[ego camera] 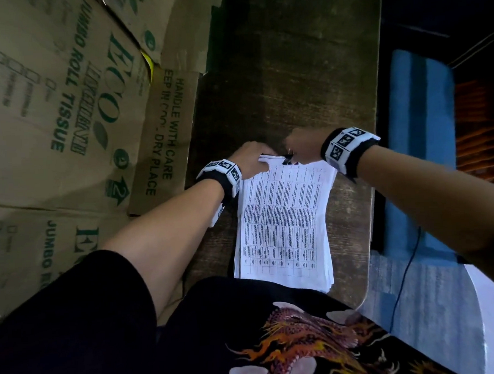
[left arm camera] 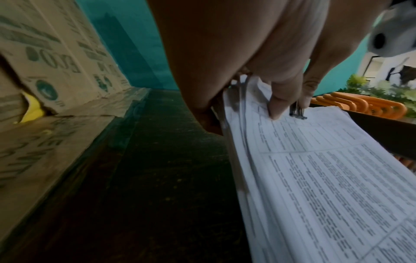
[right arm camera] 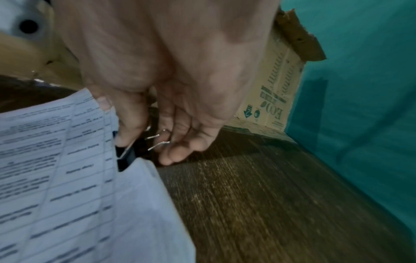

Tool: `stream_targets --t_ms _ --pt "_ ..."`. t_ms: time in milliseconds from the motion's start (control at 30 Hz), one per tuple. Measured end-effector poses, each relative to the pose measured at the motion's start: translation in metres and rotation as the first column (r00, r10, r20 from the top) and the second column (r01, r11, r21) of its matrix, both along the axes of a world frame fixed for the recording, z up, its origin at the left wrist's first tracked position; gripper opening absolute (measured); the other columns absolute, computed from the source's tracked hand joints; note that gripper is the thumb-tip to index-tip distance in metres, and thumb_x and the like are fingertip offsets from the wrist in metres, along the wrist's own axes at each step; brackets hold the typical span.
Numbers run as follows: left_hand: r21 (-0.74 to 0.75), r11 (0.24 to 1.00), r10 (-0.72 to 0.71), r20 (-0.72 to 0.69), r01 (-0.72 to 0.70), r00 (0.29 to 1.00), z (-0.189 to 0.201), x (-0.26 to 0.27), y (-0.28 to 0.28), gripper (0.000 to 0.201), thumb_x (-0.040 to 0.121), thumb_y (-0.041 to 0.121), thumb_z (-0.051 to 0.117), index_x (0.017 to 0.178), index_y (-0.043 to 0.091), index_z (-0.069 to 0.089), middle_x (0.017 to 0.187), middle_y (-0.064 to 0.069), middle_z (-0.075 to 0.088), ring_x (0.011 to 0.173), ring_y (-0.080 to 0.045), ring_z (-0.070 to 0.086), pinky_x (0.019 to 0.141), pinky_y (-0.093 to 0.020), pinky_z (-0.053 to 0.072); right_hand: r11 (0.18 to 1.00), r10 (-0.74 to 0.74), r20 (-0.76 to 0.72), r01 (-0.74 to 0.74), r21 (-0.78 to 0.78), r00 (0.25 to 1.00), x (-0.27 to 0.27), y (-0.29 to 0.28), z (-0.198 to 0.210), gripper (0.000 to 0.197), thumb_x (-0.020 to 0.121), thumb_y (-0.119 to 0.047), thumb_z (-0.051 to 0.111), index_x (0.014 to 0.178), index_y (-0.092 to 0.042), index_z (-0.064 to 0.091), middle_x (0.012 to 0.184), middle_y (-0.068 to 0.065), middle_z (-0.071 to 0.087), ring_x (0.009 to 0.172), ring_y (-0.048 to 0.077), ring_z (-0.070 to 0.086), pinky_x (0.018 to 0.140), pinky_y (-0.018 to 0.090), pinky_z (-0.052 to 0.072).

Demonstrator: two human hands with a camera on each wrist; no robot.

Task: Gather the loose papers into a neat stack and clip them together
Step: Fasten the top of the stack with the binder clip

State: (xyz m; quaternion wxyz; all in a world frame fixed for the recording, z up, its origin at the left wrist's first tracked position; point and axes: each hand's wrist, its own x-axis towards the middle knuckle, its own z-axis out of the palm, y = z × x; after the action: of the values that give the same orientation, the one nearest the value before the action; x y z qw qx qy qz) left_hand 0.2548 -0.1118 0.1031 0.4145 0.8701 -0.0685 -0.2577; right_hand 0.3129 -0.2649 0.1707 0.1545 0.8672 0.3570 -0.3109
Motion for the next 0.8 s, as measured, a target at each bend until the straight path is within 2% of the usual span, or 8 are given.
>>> stream_targets --t_ms 67,100,233,333,433,567,700,800 --pt "-0.077 0.993 0.091 -0.040 -0.093 0.995 -0.007 -0.001 0.002 0.037 0.081 -0.002 0.056 0.114 0.011 0.068 0.111 -0.010 0.068 0.099 -0.020 0.064 0.083 -0.029 0.052 0.994 -0.025 0.024 0.022 0.108 0.999 -0.002 -0.007 -0.004 0.036 0.090 -0.016 0.060 0.124 -0.006 0.053 0.126 0.017 0.052 0.110 0.033 0.054 0.077 0.035 0.045" --pt "-0.121 0.982 0.136 -0.053 -0.142 0.989 -0.009 -0.002 0.003 0.037 0.081 -0.003 0.058 0.114 0.010 0.067 0.112 -0.010 0.068 0.102 -0.019 0.063 0.087 -0.032 0.052 0.988 -0.043 0.031 0.038 0.149 0.999 -0.005 -0.009 -0.007 0.032 0.091 -0.013 0.058 0.122 -0.005 0.055 0.125 0.017 0.052 0.111 0.034 0.054 0.077 0.035 0.044" --pt "-0.289 0.864 0.383 -0.152 -0.412 0.911 -0.012 -0.010 0.004 0.051 0.074 0.006 0.078 0.120 0.011 0.059 0.112 -0.005 0.062 0.102 -0.013 0.056 0.085 -0.027 0.047 0.894 -0.298 -0.025 0.288 0.342 0.954 -0.016 -0.025 -0.025 0.009 0.088 -0.004 0.055 0.089 -0.004 0.063 0.093 0.014 0.064 0.088 0.031 0.061 0.066 0.029 0.036" --pt "-0.233 0.720 0.563 -0.356 -0.654 0.746 -0.028 -0.029 0.003 0.084 0.053 0.036 0.092 0.127 0.025 0.052 0.129 -0.001 0.058 0.116 -0.016 0.053 0.098 -0.037 0.046 0.744 -0.452 -0.082 0.426 0.515 0.888 -0.021 -0.042 -0.038 0.005 0.084 -0.003 0.061 0.081 -0.001 0.064 0.084 0.015 0.065 0.080 0.031 0.060 0.065 0.032 0.040" --pt "-0.142 0.688 0.580 -0.482 -0.712 0.656 -0.053 -0.040 -0.010 0.099 0.042 0.064 0.087 0.125 0.022 0.055 0.123 -0.001 0.063 0.116 -0.021 0.059 0.099 -0.045 0.048 0.638 -0.513 -0.062 0.428 0.640 0.856 -0.033 -0.051 -0.048 0.007 0.082 -0.001 0.063 0.076 0.002 0.064 0.081 0.018 0.064 0.076 0.033 0.060 0.066 0.033 0.040" --pt "-0.185 0.580 0.608 -0.550 -0.793 0.573 -0.029 -0.035 -0.025 0.052 0.071 0.046 0.079 0.110 0.016 0.060 0.111 0.000 0.063 0.113 -0.023 0.060 0.088 -0.032 0.047 0.587 -0.488 0.012 0.318 0.744 0.873 -0.056 -0.062 -0.069 0.020 0.086 -0.010 0.052 0.074 0.001 0.061 0.077 0.021 0.059 0.069 0.037 0.060 0.061 0.039 0.050" --pt "-0.149 0.518 0.663 -0.553 -0.842 0.505 -0.026 -0.031 -0.027 0.071 0.065 0.048 0.081 0.120 0.015 0.050 0.121 -0.006 0.060 0.113 -0.025 0.057 0.099 -0.041 0.043 0.736 -0.313 0.127 0.155 0.659 0.941 -0.078 -0.072 -0.080 0.008 0.082 -0.007 0.065 0.081 0.001 0.066 0.088 0.020 0.061 0.079 0.037 0.061 0.069 0.044 0.053" --pt "-0.205 0.525 0.623 -0.568 -0.826 0.537 -0.021 -0.027 -0.027 0.039 0.072 0.037 0.079 0.100 0.017 0.061 0.090 0.004 0.067 0.092 -0.017 0.062 0.094 -0.034 0.042 0.757 -0.365 0.238 0.138 0.639 0.900 -0.071 -0.075 -0.071 0.029 0.081 -0.025 0.071 0.105 -0.009 0.068 0.113 0.016 0.059 0.100 0.035 0.056 0.082 0.047 0.048"
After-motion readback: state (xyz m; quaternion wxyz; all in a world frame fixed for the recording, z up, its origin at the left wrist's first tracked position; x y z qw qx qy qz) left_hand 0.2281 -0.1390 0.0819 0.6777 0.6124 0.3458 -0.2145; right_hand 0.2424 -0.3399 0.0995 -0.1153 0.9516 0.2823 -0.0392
